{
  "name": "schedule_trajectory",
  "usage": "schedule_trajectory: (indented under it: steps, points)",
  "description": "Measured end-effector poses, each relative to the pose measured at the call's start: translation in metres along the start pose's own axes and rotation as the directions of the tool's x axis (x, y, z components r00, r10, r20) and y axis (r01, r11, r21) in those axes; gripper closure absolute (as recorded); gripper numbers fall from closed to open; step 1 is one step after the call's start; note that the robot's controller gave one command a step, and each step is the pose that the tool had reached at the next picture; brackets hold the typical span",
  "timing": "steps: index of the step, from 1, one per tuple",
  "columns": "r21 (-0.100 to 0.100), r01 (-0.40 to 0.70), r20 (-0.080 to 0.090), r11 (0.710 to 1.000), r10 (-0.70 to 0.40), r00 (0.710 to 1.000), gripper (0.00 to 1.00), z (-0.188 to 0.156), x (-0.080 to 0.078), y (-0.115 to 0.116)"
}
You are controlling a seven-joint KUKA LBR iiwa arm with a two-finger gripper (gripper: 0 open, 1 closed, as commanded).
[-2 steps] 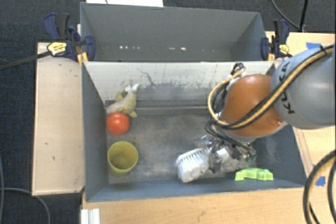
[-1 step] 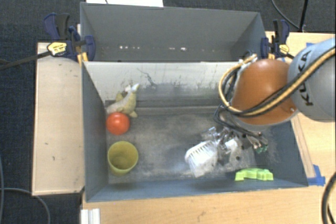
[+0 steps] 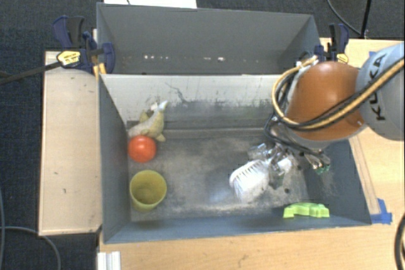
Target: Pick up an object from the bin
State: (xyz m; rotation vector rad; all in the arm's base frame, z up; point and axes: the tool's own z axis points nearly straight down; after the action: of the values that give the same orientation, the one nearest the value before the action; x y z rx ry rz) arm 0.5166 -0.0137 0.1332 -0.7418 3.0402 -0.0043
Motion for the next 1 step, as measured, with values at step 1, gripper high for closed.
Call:
schedule_trajectory:
  steps: [1]
  points:
    - [-0.01,-0.017,-0.017,1.0,0.017,1.0,1.0,-0.0298,-0.0129,-0.0101]
